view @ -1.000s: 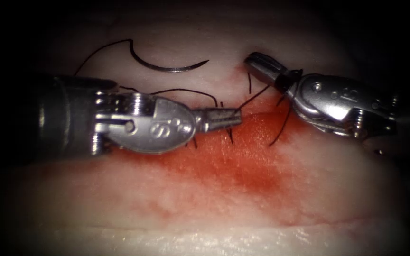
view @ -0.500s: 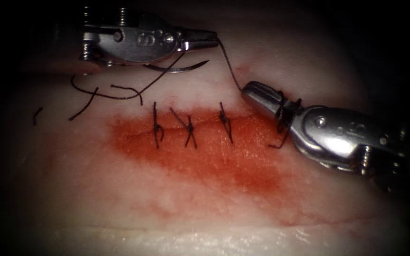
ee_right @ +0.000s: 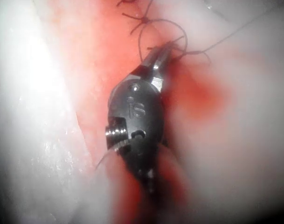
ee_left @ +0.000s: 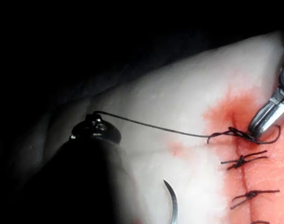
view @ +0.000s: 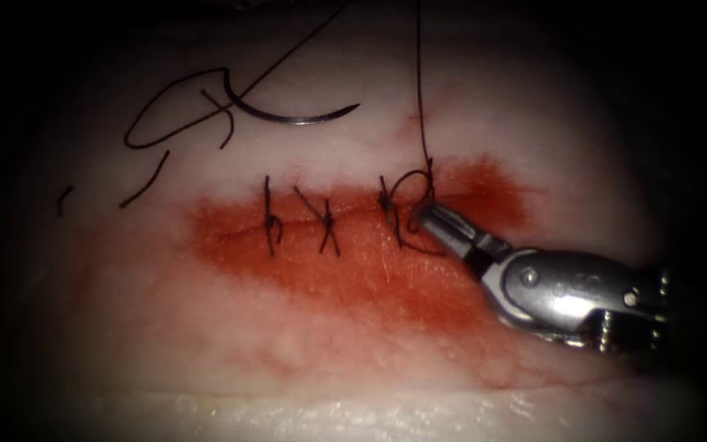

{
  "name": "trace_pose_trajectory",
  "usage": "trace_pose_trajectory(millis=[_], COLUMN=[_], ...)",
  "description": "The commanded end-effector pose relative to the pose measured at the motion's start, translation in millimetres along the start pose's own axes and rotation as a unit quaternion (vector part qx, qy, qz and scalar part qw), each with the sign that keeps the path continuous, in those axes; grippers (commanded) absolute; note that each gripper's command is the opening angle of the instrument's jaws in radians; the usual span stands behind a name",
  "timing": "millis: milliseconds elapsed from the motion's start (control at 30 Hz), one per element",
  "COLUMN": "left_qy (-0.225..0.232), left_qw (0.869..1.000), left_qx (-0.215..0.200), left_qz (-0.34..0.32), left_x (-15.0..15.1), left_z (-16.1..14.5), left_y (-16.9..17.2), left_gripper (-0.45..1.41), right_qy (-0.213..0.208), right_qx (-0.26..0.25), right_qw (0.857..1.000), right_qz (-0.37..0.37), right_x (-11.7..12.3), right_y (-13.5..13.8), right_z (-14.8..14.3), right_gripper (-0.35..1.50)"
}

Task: Wound Closure
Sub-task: Pull downward on tail with right hand while pulling upward on long end with left grasper

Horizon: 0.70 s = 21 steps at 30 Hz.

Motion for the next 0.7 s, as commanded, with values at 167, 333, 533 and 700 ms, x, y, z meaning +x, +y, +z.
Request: trace_pose_trajectory(millis=[167, 333, 533, 700], left_qy=[0.001, 0.011, 0.004, -0.003], left_qw=[1.0, 0.999, 0.997, 0.996], left_qx=[0.017, 0.039, 0.073, 0.09], left_qz=[-0.004, -0.008, -0.011, -0.015], left_x=[-0.5, -0.8, -1.5, -1.8], left_z=[2.3, 2.5, 3.3, 3.9], left_y=[-3.0, -4.9, -8.5, -9.6], left_gripper=[-0.45, -0.45, -0.45, -0.45], right_qy=[-0.009, -0.01, -0.008, -0.01], right_qx=[0.004, 0.006, 0.007, 0.012], right_qw=[1.0, 1.0, 1.0, 1.0], right_qz=[0.005, 0.008, 0.009, 0.017], right_x=[-0.3, 0.4, 0.5, 0.6], right_y=[-2.4, -3.0, -3.2, -3.4], right_z=[-3.5, -4.4, -5.0, -6.9], right_gripper=[-0.35, -0.35, -0.35, -0.35])
